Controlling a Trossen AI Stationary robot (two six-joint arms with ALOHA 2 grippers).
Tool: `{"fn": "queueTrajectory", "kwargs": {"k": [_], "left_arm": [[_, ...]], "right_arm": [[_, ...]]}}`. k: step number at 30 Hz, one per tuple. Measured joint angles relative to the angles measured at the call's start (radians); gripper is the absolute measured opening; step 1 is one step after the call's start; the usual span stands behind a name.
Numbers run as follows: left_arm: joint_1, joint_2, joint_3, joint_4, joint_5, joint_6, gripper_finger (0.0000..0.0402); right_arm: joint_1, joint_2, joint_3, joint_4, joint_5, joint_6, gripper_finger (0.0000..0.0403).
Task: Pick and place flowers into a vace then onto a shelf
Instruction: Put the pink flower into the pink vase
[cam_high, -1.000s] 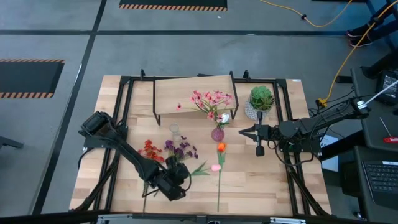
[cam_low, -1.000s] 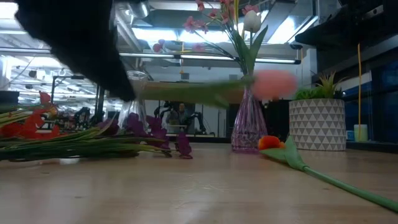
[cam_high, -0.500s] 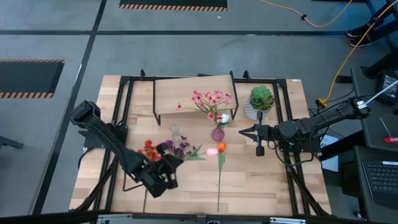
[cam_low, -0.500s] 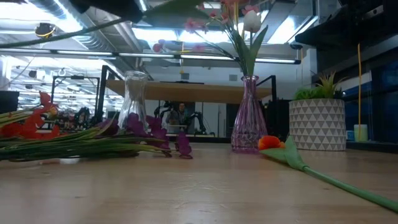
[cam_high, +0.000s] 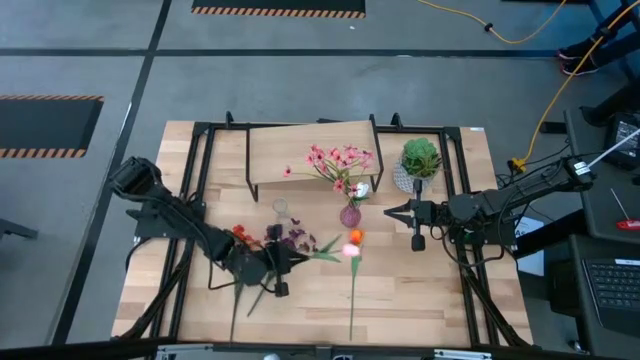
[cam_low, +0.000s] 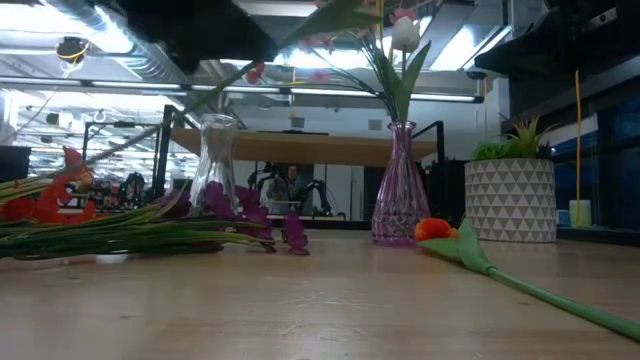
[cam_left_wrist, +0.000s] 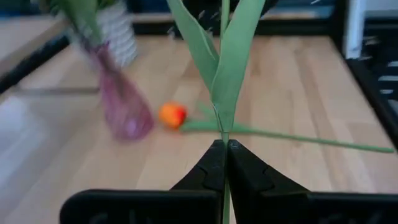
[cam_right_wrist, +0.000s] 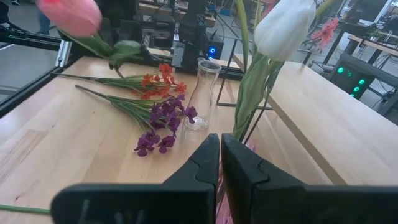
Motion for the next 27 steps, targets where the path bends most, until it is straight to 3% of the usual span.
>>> {"fn": "queueTrajectory", "kwargs": {"k": [4, 16, 21, 27], "left_arm": [[0.049, 0.000, -0.045, 0.202, 0.102, 0.175, 0.0003], [0.199, 0.000, -0.057, 0.386, 0.442, 0.538, 0.0003], [0.276, 0.000, -0.056, 0.486, 0.598, 0.516, 0.0003], [0.307, 0.000, -0.056, 0.488, 0.618, 0.504, 0.0003]], "right_arm": [[0.000, 0.000, 0.000, 0.000, 0.000, 0.000, 0.0022], [0.000, 0.000, 0.000, 0.005, 0.000, 0.081, 0.0022], [0.000, 0.000, 0.000, 0.027, -0.001, 0.084, 0.0022], [0.000, 0.010, 0.000, 0.026, -0.143, 0.084, 0.0022]]}}
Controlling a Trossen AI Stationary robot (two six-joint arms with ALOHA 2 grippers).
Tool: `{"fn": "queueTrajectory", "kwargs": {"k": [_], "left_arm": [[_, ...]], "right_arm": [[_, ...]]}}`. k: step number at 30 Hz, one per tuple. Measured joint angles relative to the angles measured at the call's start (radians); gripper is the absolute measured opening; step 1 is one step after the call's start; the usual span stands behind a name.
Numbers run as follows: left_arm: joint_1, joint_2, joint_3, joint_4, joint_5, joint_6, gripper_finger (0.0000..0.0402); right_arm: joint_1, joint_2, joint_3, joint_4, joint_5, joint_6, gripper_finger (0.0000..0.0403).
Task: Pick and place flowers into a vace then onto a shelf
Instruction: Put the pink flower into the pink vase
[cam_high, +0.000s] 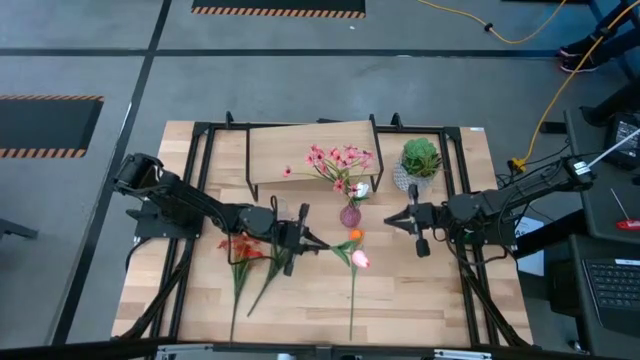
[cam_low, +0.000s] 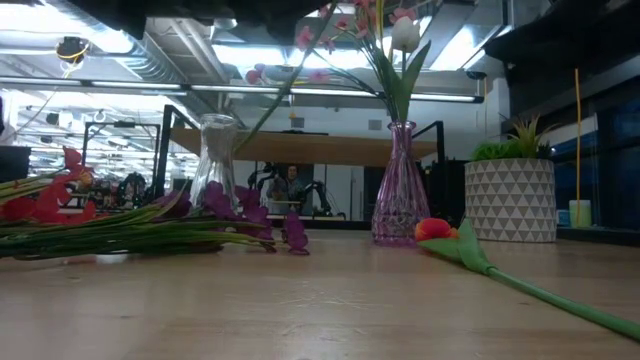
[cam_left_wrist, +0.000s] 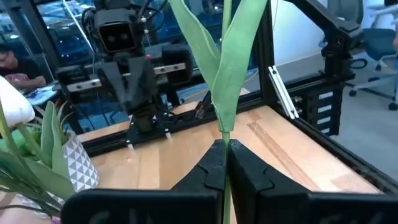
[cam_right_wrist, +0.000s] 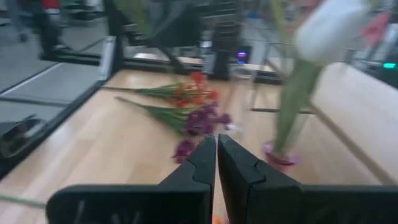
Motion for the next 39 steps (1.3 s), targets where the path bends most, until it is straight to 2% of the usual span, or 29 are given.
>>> {"fn": "queueTrajectory", "kwargs": {"k": [5, 9, 13, 17, 23, 27, 33, 39], "left_arm": [[0.005, 0.001, 0.000, 0.074, -0.001, 0.012, 0.0003], [0.004, 0.001, 0.000, 0.133, -0.002, -0.001, 0.0003], [0.004, 0.001, 0.000, 0.156, -0.050, -0.033, 0.0003], [0.004, 0.018, 0.000, 0.172, -0.054, -0.049, 0.0003], [0.004, 0.075, 0.000, 0.306, -0.051, -0.050, 0.0003], [0.004, 0.096, 0.000, 0.319, -0.054, -0.050, 0.0003], [0.006, 0.124, 0.014, 0.346, -0.078, -0.034, 0.0003], [0.015, 0.174, 0.073, 0.345, -0.108, 0.006, 0.0003]], "right_arm": [[0.000, 0.022, 0.000, 0.027, -0.055, -0.004, 0.0022], [0.000, 0.067, -0.001, 0.151, -0.061, -0.036, 0.0022], [0.000, 0.137, -0.001, 0.285, -0.101, -0.091, 0.0022], [0.000, 0.221, -0.001, 0.398, -0.146, -0.135, 0.0022], [0.000, 0.324, -0.001, 0.497, -0.151, -0.170, 0.0024], [0.000, 0.355, -0.001, 0.559, -0.151, -0.172, 0.0053], [0.000, 0.385, -0.001, 0.645, -0.152, -0.163, 0.0121], [0.000, 0.447, 0.031, 0.701, -0.153, -0.116, 0.0164]]}}
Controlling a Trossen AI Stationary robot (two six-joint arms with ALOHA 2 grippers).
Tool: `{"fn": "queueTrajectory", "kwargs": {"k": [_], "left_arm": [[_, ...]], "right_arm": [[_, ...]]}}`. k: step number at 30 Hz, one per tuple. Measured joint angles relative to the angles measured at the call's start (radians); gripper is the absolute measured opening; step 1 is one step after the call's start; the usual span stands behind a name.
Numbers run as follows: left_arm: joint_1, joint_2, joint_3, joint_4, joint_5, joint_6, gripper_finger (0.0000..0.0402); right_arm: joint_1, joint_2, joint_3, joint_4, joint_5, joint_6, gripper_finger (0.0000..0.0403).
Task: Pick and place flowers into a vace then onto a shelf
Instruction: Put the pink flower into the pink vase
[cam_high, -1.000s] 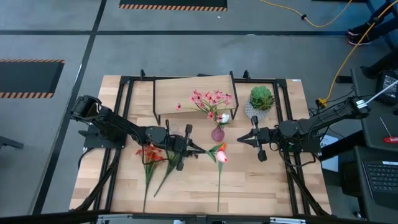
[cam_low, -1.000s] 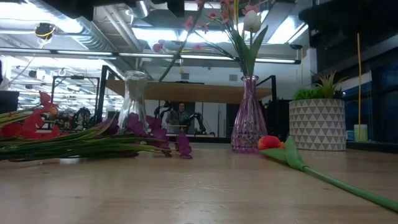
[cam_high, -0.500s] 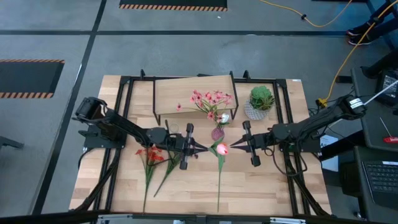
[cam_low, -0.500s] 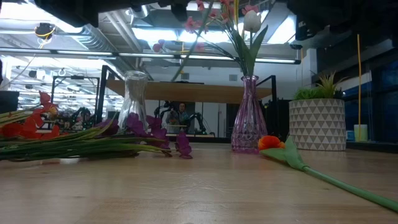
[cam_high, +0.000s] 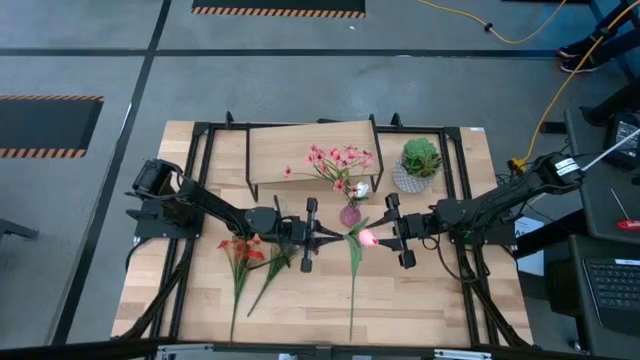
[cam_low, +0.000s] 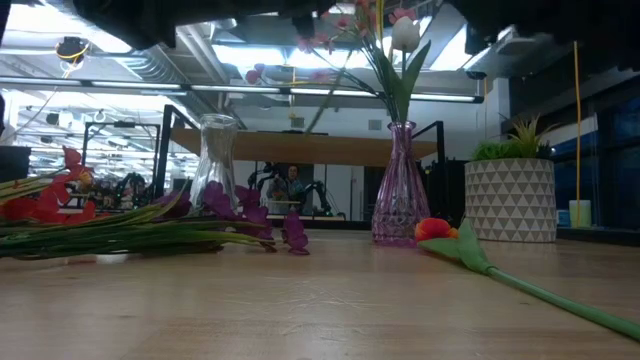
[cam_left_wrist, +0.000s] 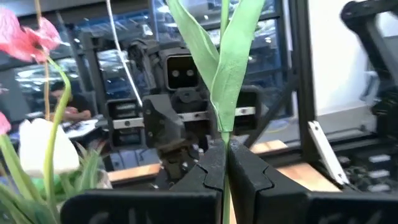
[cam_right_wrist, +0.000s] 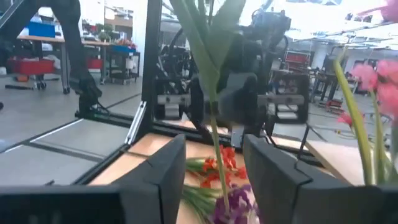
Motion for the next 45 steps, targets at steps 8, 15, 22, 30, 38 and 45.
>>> {"fn": "queueTrajectory", "kwargs": {"k": [8, 15, 22, 30, 38, 45], "left_arm": [[0.017, 0.059, 0.055, -0.003, -0.021, 0.016, 0.0003], [0.021, 0.060, 0.055, -0.001, -0.017, 0.015, 0.0003], [0.021, 0.060, 0.056, 0.005, -0.014, 0.014, 0.0003], [0.021, 0.060, 0.056, 0.004, -0.014, 0.026, 0.0003], [0.018, 0.060, 0.056, 0.004, 0.035, 0.030, 0.0003], [0.005, 0.053, 0.056, 0.010, 0.041, 0.032, 0.0003]], "right_arm": [[0.000, 0.114, 0.110, -0.041, 0.000, -0.030, 0.0176], [0.000, 0.149, 0.154, -0.036, 0.020, -0.055, 0.0177], [0.000, 0.182, 0.201, -0.032, 0.026, -0.077, 0.0177], [-0.005, 0.238, 0.243, -0.033, 0.029, -0.133, 0.0177], [-0.005, 0.236, 0.243, -0.037, 0.029, -0.129, 0.0141], [-0.005, 0.234, 0.244, -0.028, 0.028, -0.129, 0.0051]]}}
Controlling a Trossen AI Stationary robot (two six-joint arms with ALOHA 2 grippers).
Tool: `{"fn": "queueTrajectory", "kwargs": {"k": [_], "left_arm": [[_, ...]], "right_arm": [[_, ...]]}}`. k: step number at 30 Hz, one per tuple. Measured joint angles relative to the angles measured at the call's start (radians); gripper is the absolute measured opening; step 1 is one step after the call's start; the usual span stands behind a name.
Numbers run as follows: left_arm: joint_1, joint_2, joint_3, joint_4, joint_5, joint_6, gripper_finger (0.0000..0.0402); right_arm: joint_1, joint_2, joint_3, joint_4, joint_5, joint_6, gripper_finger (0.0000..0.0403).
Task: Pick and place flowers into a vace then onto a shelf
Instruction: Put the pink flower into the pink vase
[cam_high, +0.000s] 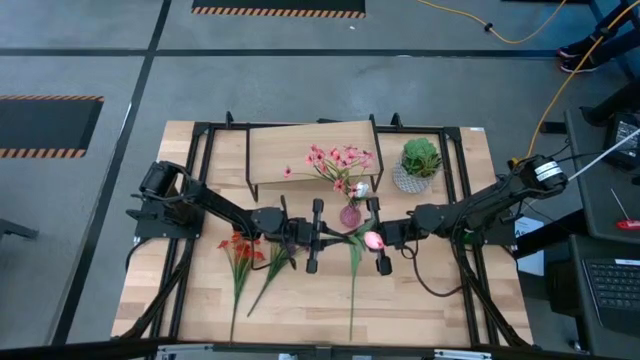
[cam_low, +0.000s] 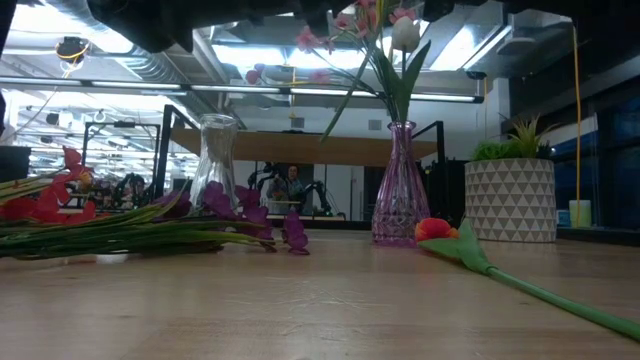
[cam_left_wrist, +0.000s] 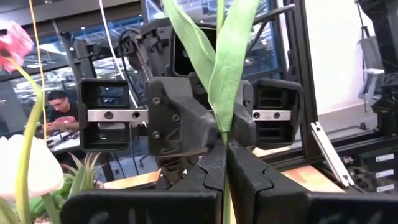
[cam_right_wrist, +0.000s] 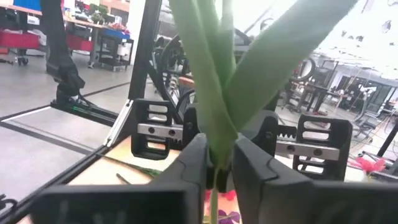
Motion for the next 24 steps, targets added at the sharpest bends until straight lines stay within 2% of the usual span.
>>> {"fn": "queueTrajectory", "kwargs": {"k": [2, 9, 13, 20, 24], "left_arm": [[0.000, -0.001, 0.000, 0.000, -0.004, -0.004, 0.0003], [-0.001, -0.001, 0.000, -0.005, -0.010, -0.003, 0.0010], [-0.007, -0.001, 0.000, -0.017, -0.013, 0.007, 0.0037], [-0.023, -0.008, 0.000, -0.026, -0.016, -0.001, 0.0091], [-0.035, -0.032, 0.000, -0.055, -0.048, -0.001, 0.0117]], "right_arm": [[0.000, 0.000, 0.000, 0.002, 0.000, -0.002, 0.0039], [0.000, 0.000, 0.000, 0.001, 0.000, 0.004, 0.0039], [0.000, 0.000, 0.000, -0.001, -0.005, 0.004, 0.0039], [-0.001, -0.038, 0.000, -0.036, -0.017, 0.004, 0.0006], [-0.001, -0.075, 0.000, -0.082, -0.014, 0.025, 0.0010]]}}
